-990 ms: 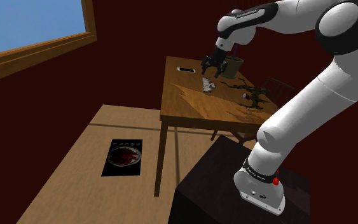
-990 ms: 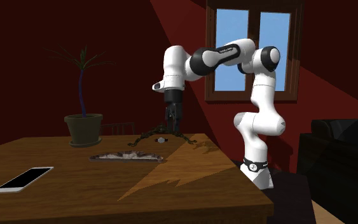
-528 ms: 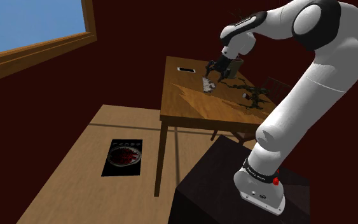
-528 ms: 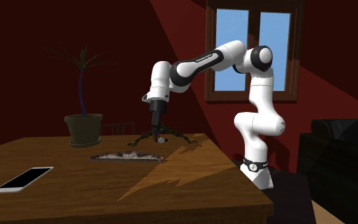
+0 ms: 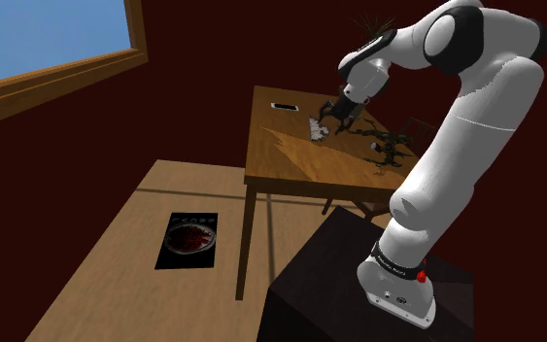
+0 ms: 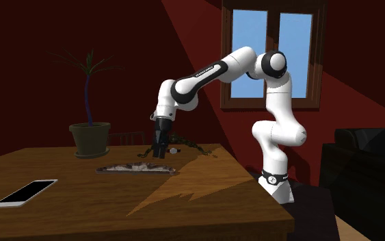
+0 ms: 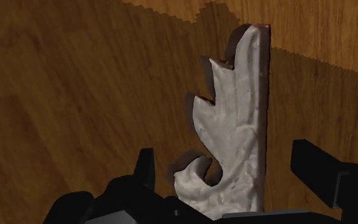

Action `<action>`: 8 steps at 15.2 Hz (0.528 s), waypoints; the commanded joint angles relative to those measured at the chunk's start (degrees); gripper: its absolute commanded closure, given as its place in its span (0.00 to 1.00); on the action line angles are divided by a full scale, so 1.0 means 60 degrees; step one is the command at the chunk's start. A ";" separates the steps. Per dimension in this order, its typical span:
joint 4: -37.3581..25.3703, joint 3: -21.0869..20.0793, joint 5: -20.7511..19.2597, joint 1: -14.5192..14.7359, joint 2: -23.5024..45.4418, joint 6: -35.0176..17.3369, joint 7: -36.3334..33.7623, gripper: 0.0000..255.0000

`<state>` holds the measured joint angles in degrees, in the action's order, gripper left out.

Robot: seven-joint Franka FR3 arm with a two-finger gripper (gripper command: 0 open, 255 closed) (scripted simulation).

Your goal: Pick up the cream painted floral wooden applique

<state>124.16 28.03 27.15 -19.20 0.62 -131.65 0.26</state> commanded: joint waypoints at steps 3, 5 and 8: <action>0.0150 -0.0018 0.0411 -0.0003 0.0339 -0.0368 0.0373 0.00; 0.0176 -0.0024 0.0469 -0.0006 0.0384 -0.0421 0.0429 0.00; 0.0176 -0.0022 0.0456 -0.0007 0.0371 -0.0412 0.0420 1.00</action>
<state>125.20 27.89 29.86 -19.24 2.83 -134.10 2.74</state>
